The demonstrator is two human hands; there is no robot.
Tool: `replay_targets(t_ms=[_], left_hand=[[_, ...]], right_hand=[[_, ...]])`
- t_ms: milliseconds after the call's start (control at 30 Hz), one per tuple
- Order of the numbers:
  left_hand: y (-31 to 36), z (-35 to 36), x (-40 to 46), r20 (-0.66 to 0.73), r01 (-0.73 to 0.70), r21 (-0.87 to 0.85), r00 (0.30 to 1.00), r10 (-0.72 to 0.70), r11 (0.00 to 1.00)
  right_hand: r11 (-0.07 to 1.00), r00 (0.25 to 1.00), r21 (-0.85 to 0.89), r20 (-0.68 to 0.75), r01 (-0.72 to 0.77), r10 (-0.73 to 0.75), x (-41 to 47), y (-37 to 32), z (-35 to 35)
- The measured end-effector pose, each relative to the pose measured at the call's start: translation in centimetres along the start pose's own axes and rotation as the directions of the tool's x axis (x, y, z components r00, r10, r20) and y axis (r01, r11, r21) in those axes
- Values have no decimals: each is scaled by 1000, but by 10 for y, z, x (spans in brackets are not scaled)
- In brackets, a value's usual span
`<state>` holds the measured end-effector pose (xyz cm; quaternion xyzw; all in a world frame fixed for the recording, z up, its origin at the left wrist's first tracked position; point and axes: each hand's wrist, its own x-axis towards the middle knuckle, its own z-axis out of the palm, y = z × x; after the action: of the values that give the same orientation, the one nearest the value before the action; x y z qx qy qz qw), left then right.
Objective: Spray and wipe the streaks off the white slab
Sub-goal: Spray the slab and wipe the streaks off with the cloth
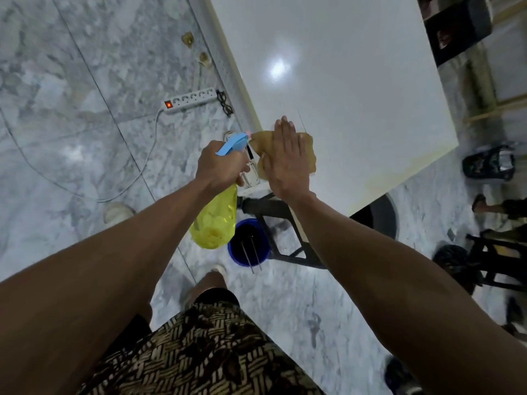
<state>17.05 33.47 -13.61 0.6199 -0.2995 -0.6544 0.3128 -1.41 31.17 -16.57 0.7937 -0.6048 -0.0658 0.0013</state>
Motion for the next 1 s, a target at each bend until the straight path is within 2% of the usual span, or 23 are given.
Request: replay_targets(t_ms=[367, 533, 700, 867, 933, 1000], left_hand=[[-68, 74, -72, -116, -81, 60, 989, 88, 995], [-95, 102, -99, -126, -30, -25, 992, 27, 999], [-105, 127, -123, -136, -50, -49, 990, 43, 998], [-93, 129, -141, -116, -63, -24, 991, 60, 998], [-82, 123, -149, -110, -56, -12, 992, 54, 998], [-71, 118, -158, -96, -58, 19, 994, 59, 998]], right_hand=[[995, 994, 33, -67, 91, -88, -107, 41, 23], [991, 991, 22, -41, 129, -128, -135, 50, 30], [985, 985, 57, -65, 164, -160, -181, 66, 39], [954, 972, 195, -93, 229, -215, -204, 83, 40], [932, 992, 339, -29, 129, -127, -217, 88, 29], [869, 998, 491, 28, -58, 51, -238, 99, 13]])
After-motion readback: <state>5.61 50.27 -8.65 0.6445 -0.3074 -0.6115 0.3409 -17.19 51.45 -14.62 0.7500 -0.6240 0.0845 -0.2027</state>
